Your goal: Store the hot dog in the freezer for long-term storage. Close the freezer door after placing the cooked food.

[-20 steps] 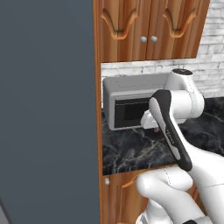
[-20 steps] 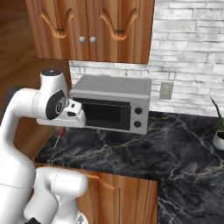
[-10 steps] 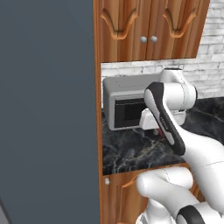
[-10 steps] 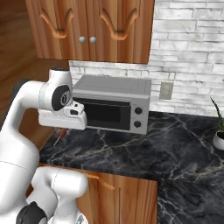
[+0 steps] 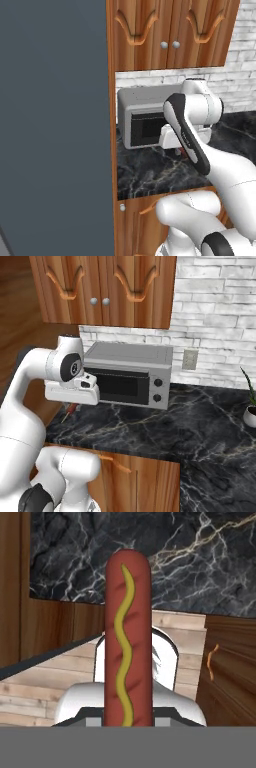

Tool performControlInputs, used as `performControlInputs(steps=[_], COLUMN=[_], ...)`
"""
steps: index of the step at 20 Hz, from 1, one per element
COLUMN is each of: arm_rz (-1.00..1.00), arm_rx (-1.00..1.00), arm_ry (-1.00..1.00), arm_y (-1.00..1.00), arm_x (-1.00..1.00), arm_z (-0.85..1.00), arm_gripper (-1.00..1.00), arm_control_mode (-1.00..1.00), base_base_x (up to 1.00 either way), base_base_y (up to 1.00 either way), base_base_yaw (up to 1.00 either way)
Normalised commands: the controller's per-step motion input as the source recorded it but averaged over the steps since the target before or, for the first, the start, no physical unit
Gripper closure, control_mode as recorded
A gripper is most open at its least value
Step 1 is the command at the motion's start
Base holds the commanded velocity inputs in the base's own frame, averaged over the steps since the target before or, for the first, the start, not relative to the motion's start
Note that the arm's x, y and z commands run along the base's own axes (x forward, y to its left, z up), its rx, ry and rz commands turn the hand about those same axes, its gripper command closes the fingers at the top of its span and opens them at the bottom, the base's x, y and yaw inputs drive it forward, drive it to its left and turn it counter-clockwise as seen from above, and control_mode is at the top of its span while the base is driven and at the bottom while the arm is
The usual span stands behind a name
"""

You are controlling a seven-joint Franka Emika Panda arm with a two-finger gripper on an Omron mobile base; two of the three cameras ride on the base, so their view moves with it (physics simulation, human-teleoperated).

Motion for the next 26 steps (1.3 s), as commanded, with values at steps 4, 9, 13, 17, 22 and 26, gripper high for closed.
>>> performControlInputs(steps=[4,9,13,17,22,26], arm_rz=[0.0,0.0,0.0,0.0,0.0,0.0], arm_rx=[0.0,0.0,0.0,0.0,0.0,0.0], arm_ry=[0.0,0.0,0.0,0.0,0.0,0.0], arm_y=[0.0,0.0,0.0,0.0,0.0,0.0], arm_x=[-0.17,0.0,0.0,0.0,0.0,0.0], arm_z=[0.0,0.0,0.0,0.0,0.0,0.0], arm_gripper=[1.0,1.0,1.0,1.0,1.0,1.0], arm_control_mode=[-1.0,1.0,1.0,1.0,1.0,1.0], base_base_x=[0.0,-0.49,-0.57,-0.59,-0.61,-0.55], base_base_y=[0.0,0.0,0.04,0.13,0.18,0.32], base_base_yaw=[0.0,0.0,-0.01,0.0,0.0,0.0])
